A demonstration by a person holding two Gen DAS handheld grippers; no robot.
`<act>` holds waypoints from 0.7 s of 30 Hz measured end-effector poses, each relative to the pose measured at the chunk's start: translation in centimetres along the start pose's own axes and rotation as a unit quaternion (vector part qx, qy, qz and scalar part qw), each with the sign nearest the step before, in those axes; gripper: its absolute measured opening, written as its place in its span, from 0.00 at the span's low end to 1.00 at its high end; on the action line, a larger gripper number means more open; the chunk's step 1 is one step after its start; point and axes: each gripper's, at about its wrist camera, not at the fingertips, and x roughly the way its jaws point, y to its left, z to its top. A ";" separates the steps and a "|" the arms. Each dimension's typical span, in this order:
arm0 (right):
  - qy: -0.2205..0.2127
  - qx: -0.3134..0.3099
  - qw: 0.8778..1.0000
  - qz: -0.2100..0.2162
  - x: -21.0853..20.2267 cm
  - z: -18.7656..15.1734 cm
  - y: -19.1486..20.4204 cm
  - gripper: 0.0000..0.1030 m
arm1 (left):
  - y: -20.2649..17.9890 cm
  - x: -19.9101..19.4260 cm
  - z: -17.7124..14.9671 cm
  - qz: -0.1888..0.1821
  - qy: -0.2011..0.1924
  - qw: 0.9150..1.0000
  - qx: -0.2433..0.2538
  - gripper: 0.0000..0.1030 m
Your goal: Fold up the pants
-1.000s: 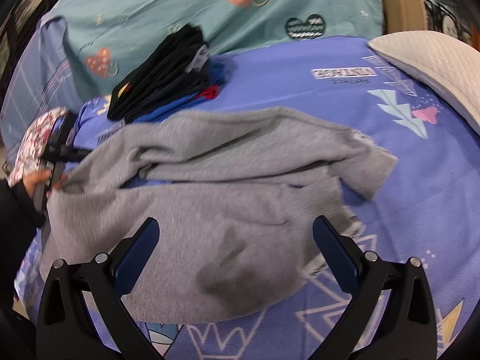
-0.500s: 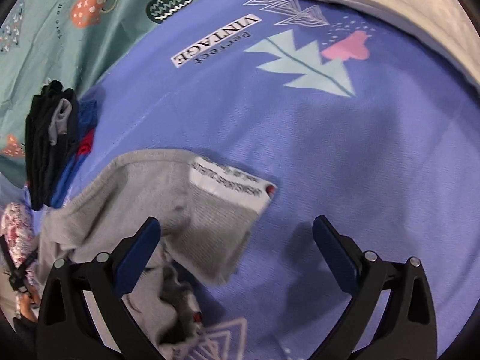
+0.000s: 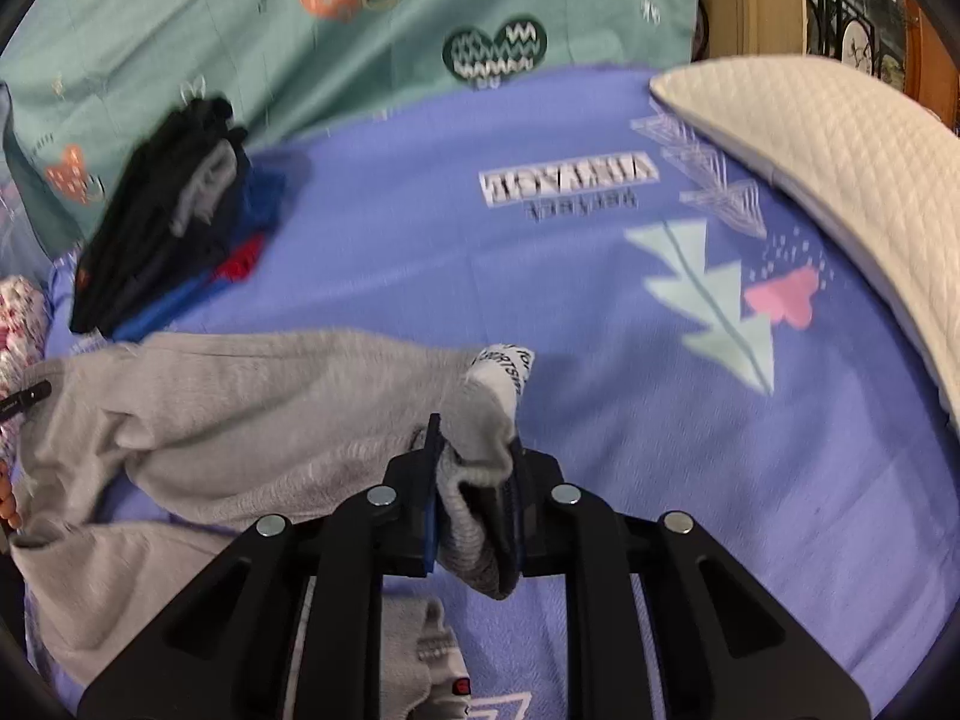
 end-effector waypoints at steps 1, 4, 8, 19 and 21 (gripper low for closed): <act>-0.014 -0.001 1.000 0.002 -0.5 1.0 -0.1 0.17 | 0.8 -0.8 0.6 -0.001 -0.012 1.000 -0.015 0.19; -0.028 -0.004 1.000 -0.005 -0.6 4.2 0.1 0.16 | 2.4 -1.6 2.1 0.009 -0.021 0.999 -0.035 0.19; -0.061 -0.021 0.997 -0.041 0.5 7.9 1.3 0.08 | 3.5 -0.8 2.8 0.045 -0.019 0.997 -0.054 0.19; -0.006 0.031 0.998 -0.059 1.4 3.9 -2.2 0.65 | 8.6 2.4 1.5 0.061 0.042 0.991 -0.112 0.80; 0.006 0.031 0.999 -0.033 -0.7 1.4 -2.5 0.83 | 9.2 -0.5 1.3 0.042 0.019 0.992 -0.121 0.81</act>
